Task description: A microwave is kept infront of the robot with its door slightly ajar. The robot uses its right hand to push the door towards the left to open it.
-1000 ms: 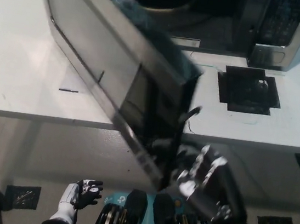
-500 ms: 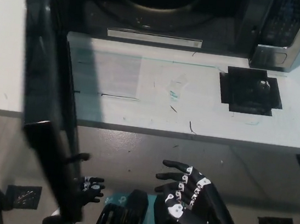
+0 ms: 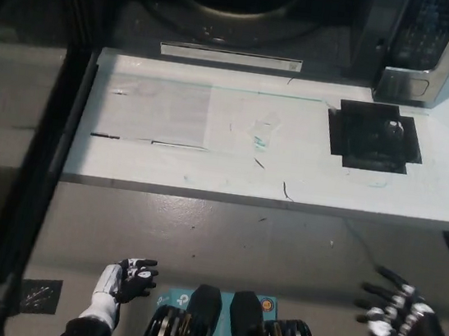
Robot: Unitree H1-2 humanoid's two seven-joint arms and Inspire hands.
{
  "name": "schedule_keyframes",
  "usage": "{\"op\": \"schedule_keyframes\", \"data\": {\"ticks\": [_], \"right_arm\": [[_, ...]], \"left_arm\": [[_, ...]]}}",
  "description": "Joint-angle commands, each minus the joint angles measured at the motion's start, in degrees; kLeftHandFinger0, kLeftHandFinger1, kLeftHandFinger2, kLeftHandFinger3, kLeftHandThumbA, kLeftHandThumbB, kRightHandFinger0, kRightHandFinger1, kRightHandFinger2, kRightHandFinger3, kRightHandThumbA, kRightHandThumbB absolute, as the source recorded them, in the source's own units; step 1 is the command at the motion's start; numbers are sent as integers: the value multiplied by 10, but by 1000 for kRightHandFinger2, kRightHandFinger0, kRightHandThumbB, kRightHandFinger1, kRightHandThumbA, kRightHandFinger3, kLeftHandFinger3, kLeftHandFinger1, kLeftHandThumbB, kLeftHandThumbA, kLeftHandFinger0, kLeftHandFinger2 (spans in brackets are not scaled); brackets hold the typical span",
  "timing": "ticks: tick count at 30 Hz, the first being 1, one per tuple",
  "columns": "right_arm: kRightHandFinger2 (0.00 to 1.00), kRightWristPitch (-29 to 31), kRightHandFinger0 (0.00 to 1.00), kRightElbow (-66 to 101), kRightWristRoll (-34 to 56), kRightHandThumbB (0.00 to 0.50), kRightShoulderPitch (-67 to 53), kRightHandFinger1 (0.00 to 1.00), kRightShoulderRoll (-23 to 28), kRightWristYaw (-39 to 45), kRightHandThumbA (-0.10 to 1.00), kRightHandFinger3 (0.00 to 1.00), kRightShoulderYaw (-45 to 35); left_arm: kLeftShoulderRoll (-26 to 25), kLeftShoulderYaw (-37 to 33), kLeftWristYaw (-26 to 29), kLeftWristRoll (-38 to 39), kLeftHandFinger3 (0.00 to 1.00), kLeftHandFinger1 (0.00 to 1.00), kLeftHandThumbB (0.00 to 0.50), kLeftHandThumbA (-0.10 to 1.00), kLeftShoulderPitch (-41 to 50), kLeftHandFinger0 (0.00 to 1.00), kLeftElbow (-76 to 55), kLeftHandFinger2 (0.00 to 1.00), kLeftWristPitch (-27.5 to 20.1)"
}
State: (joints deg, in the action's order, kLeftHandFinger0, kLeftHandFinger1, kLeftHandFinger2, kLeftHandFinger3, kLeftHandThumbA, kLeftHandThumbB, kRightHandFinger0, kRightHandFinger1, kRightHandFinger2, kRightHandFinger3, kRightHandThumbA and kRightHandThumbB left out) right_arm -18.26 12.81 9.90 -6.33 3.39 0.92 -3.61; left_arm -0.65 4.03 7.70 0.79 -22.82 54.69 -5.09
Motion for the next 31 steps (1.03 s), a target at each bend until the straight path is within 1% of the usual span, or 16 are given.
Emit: {"op": "schedule_keyframes", "data": {"ticks": [1,2,4,6,8,9,10,11,13,19,20,22,24,25,29,31], "right_arm": [[640,100,443,-49,-17,157,8,544,0,-28,362,795,-37],[633,108,440,-60,-17,168,8,544,-1,-29,370,783,-42],[617,124,425,-82,-22,174,13,535,-3,-32,381,772,-50],[589,135,414,-104,-31,187,16,514,-10,-43,389,755,-53],[567,155,396,-119,-34,182,16,492,-16,-45,388,751,-54],[554,166,376,-128,-32,184,22,475,-19,-46,375,744,-57],[552,168,374,-130,-32,185,22,474,-19,-46,373,743,-57],[530,183,348,-138,-42,206,23,443,-27,-60,367,714,-59],[522,199,318,-146,-43,210,23,410,-35,-67,361,710,-63],[525,230,300,-166,-46,205,27,390,-41,-71,364,716,-70],[515,228,292,-164,-44,207,27,379,-44,-73,352,713,-71],[504,237,290,-170,-43,218,28,365,-45,-73,360,710,-73],[497,236,286,-169,-43,221,28,358,-47,-74,353,705,-74],[500,238,287,-171,-45,217,29,362,-47,-74,346,707,-74],[510,241,294,-172,-47,217,29,372,-46,-75,338,714,-73],[511,245,287,-175,-49,223,29,366,-47,-78,334,711,-74]], "left_arm": [[0,6,8,4,506,614,28,123,-19,769,2,609,-7],[-1,5,6,4,474,637,25,113,-19,793,4,606,-13],[-2,-1,4,-3,484,613,13,125,-18,754,1,602,-17],[1,10,4,10,502,560,34,141,-22,664,2,573,-4],[-2,2,1,1,507,563,0,133,-20,661,2,576,-16],[-2,1,8,-3,503,602,2,149,-26,724,3,587,-13],[-2,1,8,-3,503,604,3,151,-26,728,4,587,-13],[-3,-1,3,-3,500,587,0,136,-24,689,3,584,-22],[-1,6,0,6,521,546,12,136,-25,645,0,566,-11],[0,5,9,3,527,567,10,155,-27,652,-4,591,3],[-1,5,-5,8,556,586,0,128,-26,674,-2,622,-10],[0,5,11,3,537,569,36,145,-28,657,-2,594,0],[0,5,5,5,520,556,19,127,-27,636,-3,577,-5],[1,6,11,4,500,551,36,108,-28,636,2,565,-14],[1,8,0,11,467,564,11,113,-29,671,5,552,-15],[0,8,3,10,463,545,13,112,-30,625,5,543,-11]]}}
